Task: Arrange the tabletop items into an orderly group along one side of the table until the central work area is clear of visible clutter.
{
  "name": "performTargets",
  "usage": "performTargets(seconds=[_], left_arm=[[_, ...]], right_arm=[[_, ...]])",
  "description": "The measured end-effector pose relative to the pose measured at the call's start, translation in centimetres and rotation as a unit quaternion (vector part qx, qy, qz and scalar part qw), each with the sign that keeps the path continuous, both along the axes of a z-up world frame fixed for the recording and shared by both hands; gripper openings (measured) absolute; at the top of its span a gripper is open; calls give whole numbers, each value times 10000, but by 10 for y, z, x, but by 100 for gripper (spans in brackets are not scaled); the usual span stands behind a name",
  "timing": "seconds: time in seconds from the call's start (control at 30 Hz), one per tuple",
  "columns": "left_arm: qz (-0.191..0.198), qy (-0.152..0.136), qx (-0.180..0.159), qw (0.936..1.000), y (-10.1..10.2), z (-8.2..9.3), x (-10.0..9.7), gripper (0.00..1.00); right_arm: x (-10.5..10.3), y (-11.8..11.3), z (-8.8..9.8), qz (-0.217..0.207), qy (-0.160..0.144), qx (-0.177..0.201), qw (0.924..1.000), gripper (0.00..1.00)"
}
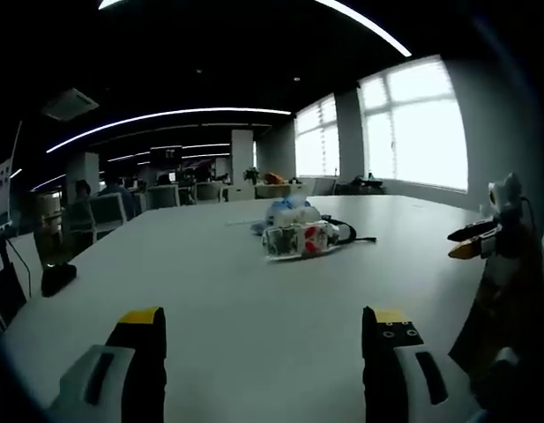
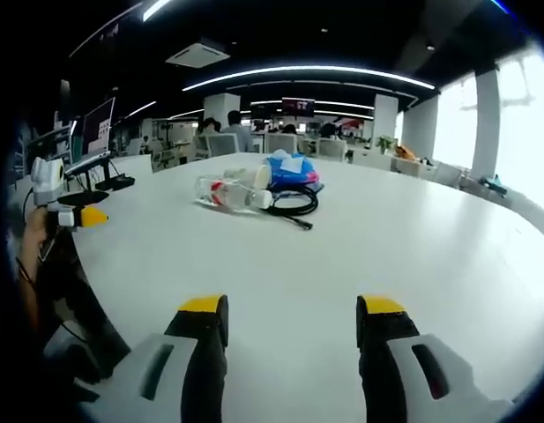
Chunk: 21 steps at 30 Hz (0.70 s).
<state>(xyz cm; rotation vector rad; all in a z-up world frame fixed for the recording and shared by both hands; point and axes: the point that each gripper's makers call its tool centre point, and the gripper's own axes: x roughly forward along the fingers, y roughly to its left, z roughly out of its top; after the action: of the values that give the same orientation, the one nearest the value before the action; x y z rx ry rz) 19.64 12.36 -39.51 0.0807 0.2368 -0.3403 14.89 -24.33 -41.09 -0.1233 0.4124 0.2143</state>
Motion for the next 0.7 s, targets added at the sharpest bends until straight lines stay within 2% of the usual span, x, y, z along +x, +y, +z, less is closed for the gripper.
performTargets(seconds=[0.2,0.43,0.57,0.7], left_arm=[[-36,-84,13,10000,-4,3,1,92],[278,-462,369,9979,0,12,7,91],[253,-505,581,9967,-8,10,10,91],[79,-562,604,9966,-23,13,15,91]], right_arm=[[0,0,0,-1,-6,-1,10000,56],[0,-2,-4,-25,69,-23,10000,55],[1,-1,-4,-17,66,-5,10000,55],[1,-1,-5,6,88,-10,10000,54]])
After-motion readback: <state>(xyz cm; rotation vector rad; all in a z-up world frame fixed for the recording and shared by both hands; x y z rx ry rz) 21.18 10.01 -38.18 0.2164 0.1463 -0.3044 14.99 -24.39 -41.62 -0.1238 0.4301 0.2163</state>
